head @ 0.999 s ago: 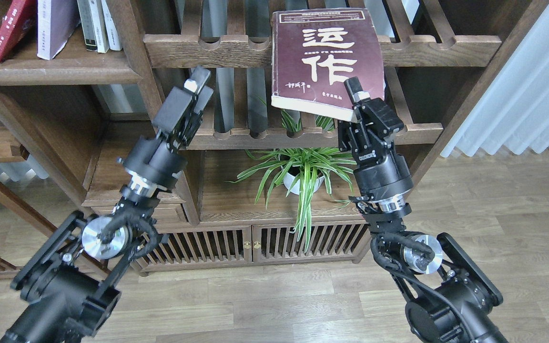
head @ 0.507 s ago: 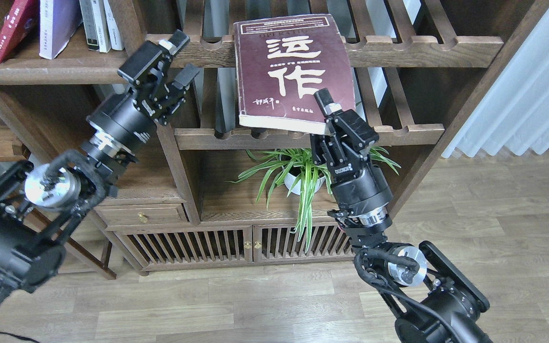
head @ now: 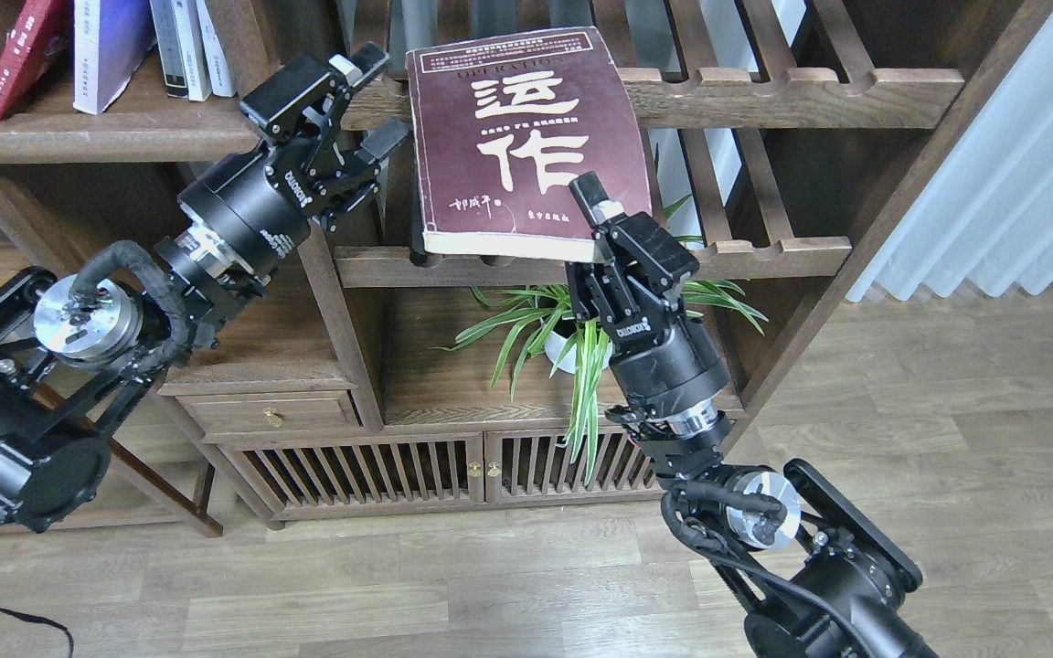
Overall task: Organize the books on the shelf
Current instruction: 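Catch and hold the brown book between both grippers, then grip the top of the brown book with the left gripper, releasing the right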
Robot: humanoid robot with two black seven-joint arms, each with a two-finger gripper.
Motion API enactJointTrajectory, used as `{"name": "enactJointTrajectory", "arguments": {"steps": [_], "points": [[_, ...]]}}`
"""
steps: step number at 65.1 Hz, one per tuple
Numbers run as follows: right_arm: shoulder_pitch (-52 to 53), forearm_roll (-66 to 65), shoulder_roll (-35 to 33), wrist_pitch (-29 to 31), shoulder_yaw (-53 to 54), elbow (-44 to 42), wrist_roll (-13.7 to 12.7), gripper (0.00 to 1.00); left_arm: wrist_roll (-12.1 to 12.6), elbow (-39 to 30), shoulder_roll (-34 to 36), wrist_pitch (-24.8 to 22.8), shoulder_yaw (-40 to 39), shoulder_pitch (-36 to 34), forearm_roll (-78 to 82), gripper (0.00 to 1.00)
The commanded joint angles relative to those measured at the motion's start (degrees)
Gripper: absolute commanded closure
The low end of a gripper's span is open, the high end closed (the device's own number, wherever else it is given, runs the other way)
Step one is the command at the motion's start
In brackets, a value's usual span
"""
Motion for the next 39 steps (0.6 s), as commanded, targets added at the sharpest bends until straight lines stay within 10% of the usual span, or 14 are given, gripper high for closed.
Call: {"name": "enactJointTrajectory", "arguments": {"steps": [1,20,39], "points": [[0.04,0.06,-0.04,0.0,-0.11,0.05,-0.19,0.98,0.99,0.06,-0.06,0.51,-0.06,-0.7,-0.65,0.16],[0.12,0.06,-0.04,0.0,-1.87,0.05,-0.28,0.97,8.25,0.06,-0.49,2.0,-0.06,-1.05,-1.44,0.17],[0.48,0.06,-0.3,0.0,-2.75,0.05,-0.36,0.98,8.25,0.06,-1.11,2.36,-0.06,-1.05,-1.88,0.17]]}}
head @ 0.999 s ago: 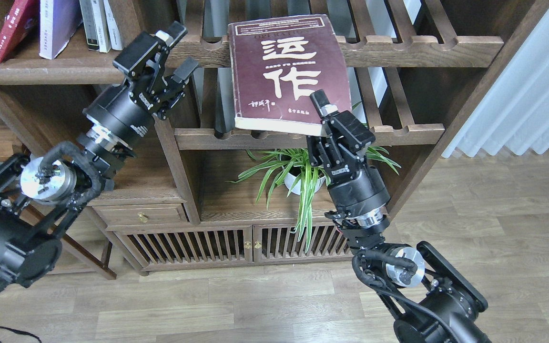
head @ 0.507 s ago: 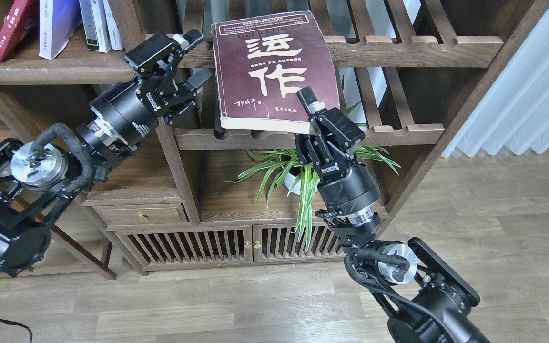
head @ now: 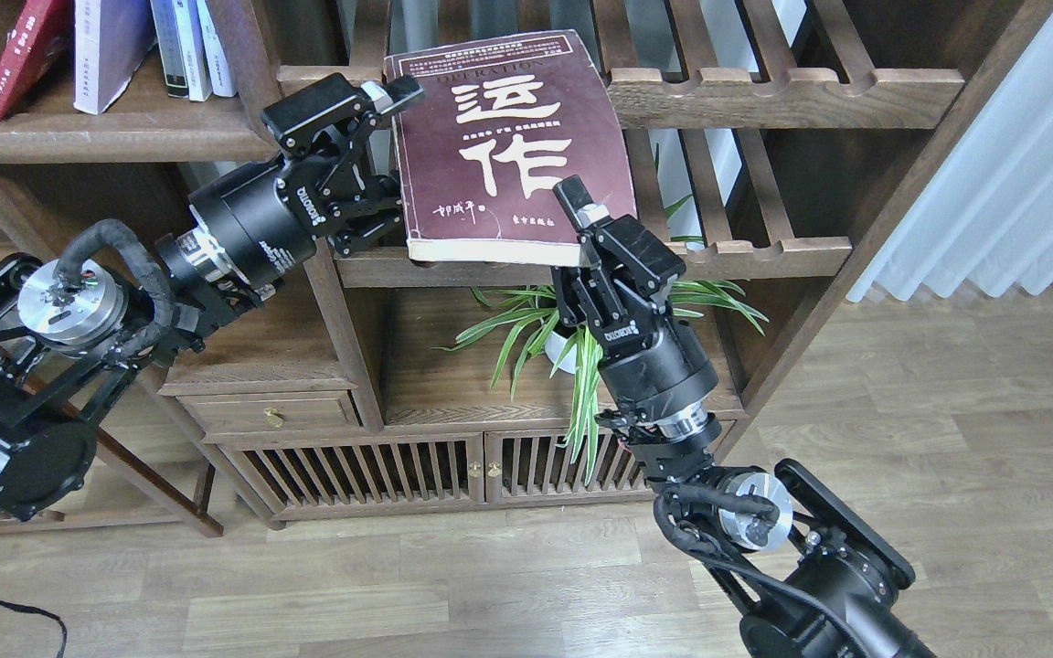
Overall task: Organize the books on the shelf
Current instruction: 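Grip the top of the brown book with the left gripper, releasing the right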
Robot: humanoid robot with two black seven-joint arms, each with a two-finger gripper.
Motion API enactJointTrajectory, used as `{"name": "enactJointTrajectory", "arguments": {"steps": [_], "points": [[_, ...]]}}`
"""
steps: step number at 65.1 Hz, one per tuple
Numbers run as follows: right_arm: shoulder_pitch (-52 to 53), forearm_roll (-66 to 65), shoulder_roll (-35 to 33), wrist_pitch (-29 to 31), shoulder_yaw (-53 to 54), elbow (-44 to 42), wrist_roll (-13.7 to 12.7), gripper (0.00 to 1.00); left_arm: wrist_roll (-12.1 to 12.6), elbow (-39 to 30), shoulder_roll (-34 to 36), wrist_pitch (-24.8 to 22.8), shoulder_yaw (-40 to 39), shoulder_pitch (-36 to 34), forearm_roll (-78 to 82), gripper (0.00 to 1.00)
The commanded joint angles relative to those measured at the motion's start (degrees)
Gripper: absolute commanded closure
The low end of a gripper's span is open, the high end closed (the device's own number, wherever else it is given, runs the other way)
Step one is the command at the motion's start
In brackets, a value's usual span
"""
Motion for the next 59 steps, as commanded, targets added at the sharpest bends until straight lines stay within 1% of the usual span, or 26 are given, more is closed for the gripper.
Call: {"name": "enactJointTrajectory", "arguments": {"steps": [1,3,7,11,20,29,34,38,42,47,48,49,59], "points": [[0.09,0.0,-0.16,0.0,-0.43,0.0,0.04,0.98,0.01,0.02,-0.57,0.07,-0.06,-0.01,-0.27,0.18],[0.09,0.0,-0.16,0.0,-0.43,0.0,0.04,0.98,0.01,0.02,-0.66,-0.01,-0.06,-0.01,-0.27,0.19],[0.09,0.0,-0.16,0.0,-0.43,0.0,-0.05,0.98,0.01,0.02,-0.66,-0.01,-0.06,-0.01,-0.27,0.24],[0.09,0.0,-0.16,0.0,-0.43,0.0,-0.05,0.98,0.01,-0.07,-0.75,-0.01,-0.06,-0.1,-0.27,0.27],[0.17,0.0,-0.33,0.0,-0.43,0.0,-0.05,0.97,0.01,0.02,-1.98,-0.28,-0.24,-0.19,-0.27,0.42],[0.17,0.0,-0.33,0.0,-0.43,0.0,-0.05,0.97,0.01,0.02,-2.06,-0.54,-0.24,-0.36,-0.27,0.52],[0.17,0.0,-0.42,0.0,-0.43,-0.08,-0.05,0.97,0.01,0.02,-2.15,-1.15,-0.5,-0.36,-0.27,0.65],[0.17,0.0,-0.42,0.0,-0.43,0.0,-0.05,0.97,0.01,0.11,-2.15,-1.77,-0.5,-0.36,-0.27,0.7],[0.17,0.0,-0.33,0.0,-0.43,-0.08,-0.14,0.97,0.01,0.19,-2.15,-2.56,-0.5,-0.36,-0.27,0.78],[0.17,-0.09,-0.33,0.0,-0.43,-0.08,-0.14,0.97,0.01,0.11,-2.5,-4.4,-0.5,-0.36,-0.27,0.89],[0.17,-0.09,-0.33,0.0,-0.52,-0.08,-0.14,0.97,0.01,0.11,-2.5,-4.67,-0.5,-0.36,-0.27,0.9],[0.17,-0.09,-0.33,0.0,-0.52,-0.08,-0.14,0.97,0.01,0.19,-2.94,-5.8,-0.5,-0.36,-0.27,0.92],[0.17,-0.09,-0.33,0.0,-0.52,-0.17,-0.14,0.97,0.01,0.11,-3.12,-6.08,-0.41,-0.45,-0.18,0.93]]}}
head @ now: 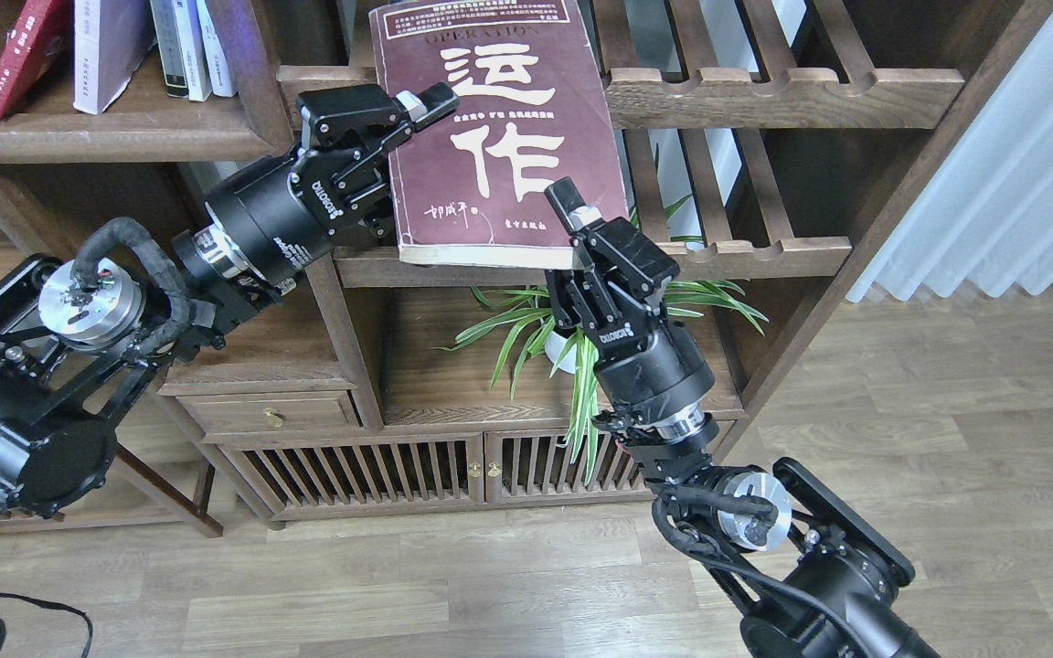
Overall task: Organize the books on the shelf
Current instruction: 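Grip the top of the brown book with the left gripper, releasing the right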
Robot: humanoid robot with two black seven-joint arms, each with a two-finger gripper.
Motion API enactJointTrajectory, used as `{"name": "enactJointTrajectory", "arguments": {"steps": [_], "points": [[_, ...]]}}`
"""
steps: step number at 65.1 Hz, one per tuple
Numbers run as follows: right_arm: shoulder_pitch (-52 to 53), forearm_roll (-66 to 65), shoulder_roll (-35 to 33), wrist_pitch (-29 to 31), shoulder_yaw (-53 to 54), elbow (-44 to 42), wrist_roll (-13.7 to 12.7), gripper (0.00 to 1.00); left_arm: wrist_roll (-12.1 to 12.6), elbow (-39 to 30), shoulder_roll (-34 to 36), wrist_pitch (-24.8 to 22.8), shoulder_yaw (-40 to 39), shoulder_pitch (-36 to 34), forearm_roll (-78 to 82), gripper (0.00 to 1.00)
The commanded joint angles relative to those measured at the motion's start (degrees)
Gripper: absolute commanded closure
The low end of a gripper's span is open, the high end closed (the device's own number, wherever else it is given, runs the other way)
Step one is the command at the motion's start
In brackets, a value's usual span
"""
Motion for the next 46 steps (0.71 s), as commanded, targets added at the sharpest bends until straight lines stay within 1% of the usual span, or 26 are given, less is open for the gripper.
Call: {"name": "enactJointTrajectory", "arguments": {"steps": [1,11,15,22,26,27,30,33,37,39,46], "points": [[-0.02,-0.01,-0.04,-0.02,0.06,-0.18,0.01,0.96,-0.02,-0.05,-0.13,-0.44,-0.04,-0.09,0.09,0.93],[-0.02,-0.01,0.22,-0.02,0.06,-0.45,0.36,0.94,-0.02,-0.05,0.04,-1.32,-0.12,-0.09,0.26,0.93],[-0.02,-0.01,0.31,-0.02,0.06,-0.45,0.36,0.88,-0.02,-0.05,0.3,-1.49,-0.12,-0.09,0.53,0.93],[-0.02,-0.01,0.31,-0.02,0.15,-0.53,0.45,0.82,-0.02,0.04,0.75,-1.49,-0.3,0.0,0.88,0.93],[-0.02,-0.1,0.22,-0.02,0.15,-0.53,0.45,0.75,-0.02,-0.05,0.83,-1.49,-0.39,0.0,0.97,0.93],[-0.02,-0.01,0.22,-0.02,0.24,-0.62,0.45,0.71,-0.02,-0.05,0.83,-1.49,-0.3,0.0,0.97,0.93],[-0.11,-0.01,0.22,-0.02,0.24,-0.54,0.45,0.65,-0.02,0.04,0.83,-1.49,-0.39,0.0,0.97,0.93],[-0.11,-0.01,0.14,-0.02,0.5,-0.53,0.45,0.56,-0.02,0.04,0.92,-1.49,-0.39,0.0,1.05,0.93],[-0.2,-0.01,0.22,-0.02,0.77,-0.62,0.54,0.5,-0.02,-0.05,1.01,-1.49,-0.39,0.0,1.05,0.93],[-0.2,0.08,0.22,-0.02,1.12,-0.54,0.54,0.43,-0.02,-0.05,1.1,-1.49,-0.39,0.0,1.14,0.93],[-0.2,0.17,0.14,-0.02,1.73,-0.62,0.62,0.34,-0.02,-0.05,1.1,-1.75,-0.48,0.0,1.14,0.93]]}}
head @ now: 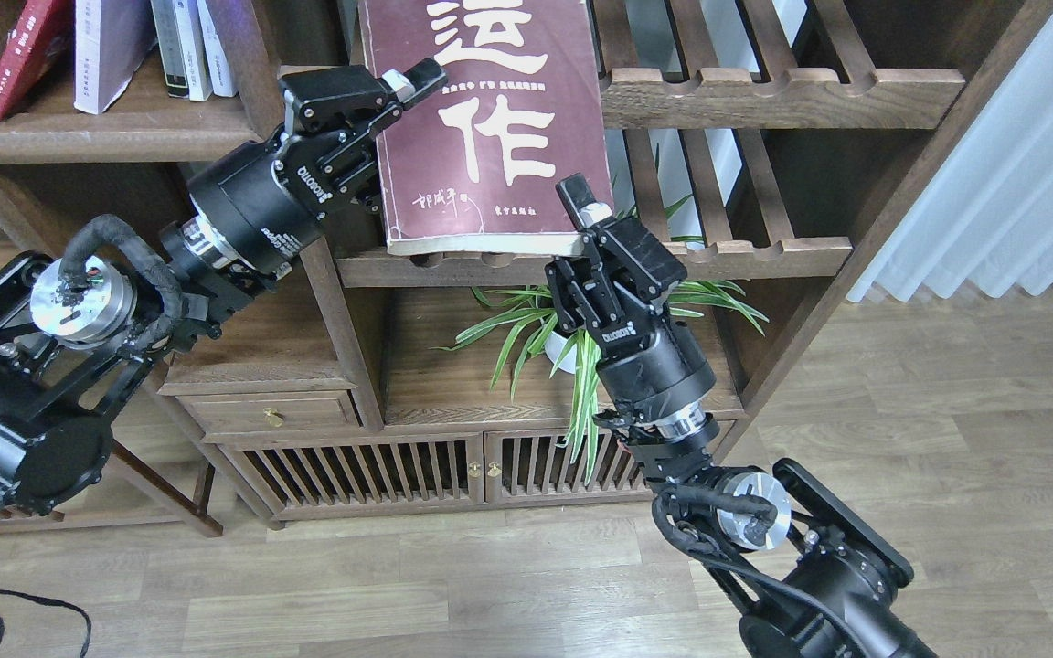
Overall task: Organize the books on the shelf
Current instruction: 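Grip the top of the brown book with the left gripper, releasing the right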
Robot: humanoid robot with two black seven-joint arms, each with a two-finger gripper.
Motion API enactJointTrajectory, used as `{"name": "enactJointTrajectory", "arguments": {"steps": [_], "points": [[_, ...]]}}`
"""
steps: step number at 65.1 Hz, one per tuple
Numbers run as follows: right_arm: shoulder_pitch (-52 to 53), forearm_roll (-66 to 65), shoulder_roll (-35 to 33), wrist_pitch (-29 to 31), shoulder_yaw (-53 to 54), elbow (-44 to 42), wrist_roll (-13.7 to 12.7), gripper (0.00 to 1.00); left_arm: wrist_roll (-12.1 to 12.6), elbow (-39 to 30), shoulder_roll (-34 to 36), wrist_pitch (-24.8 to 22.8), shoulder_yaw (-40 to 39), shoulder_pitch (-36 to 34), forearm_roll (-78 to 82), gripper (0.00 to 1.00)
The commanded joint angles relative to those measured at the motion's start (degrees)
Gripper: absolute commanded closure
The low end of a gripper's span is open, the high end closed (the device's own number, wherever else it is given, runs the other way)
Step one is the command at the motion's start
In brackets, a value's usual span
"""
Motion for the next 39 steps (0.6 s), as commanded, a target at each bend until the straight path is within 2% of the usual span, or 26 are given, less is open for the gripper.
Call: {"name": "enactJointTrajectory", "arguments": {"steps": [1,9,23,35,39], "points": [[-0.09,0.22,-0.06,0.03,0.89,0.01,0.15,0.33,0.02,-0.02,0.13,-0.26,0.01,0.02,0.04,0.93],[-0.36,0.66,0.11,0.03,3.44,-0.52,1.38,0.3,0.02,-0.02,0.22,-2.1,0.19,0.02,0.92,0.93],[-0.09,1.98,0.11,0.03,9.5,-3.6,5.95,0.26,0.02,-0.02,0.48,-6.93,0.36,0.37,3.2,0.93],[-0.36,1.98,-0.33,0.03,10.21,-4.21,6.13,0.26,0.02,-0.02,0.83,-13.61,0.8,0.63,8.91,0.94],[-0.36,1.98,-0.33,0.03,9.95,-4.74,6.04,0.26,0.02,-0.02,1.18,-14.55,0.89,0.63,10.76,0.95]]}}
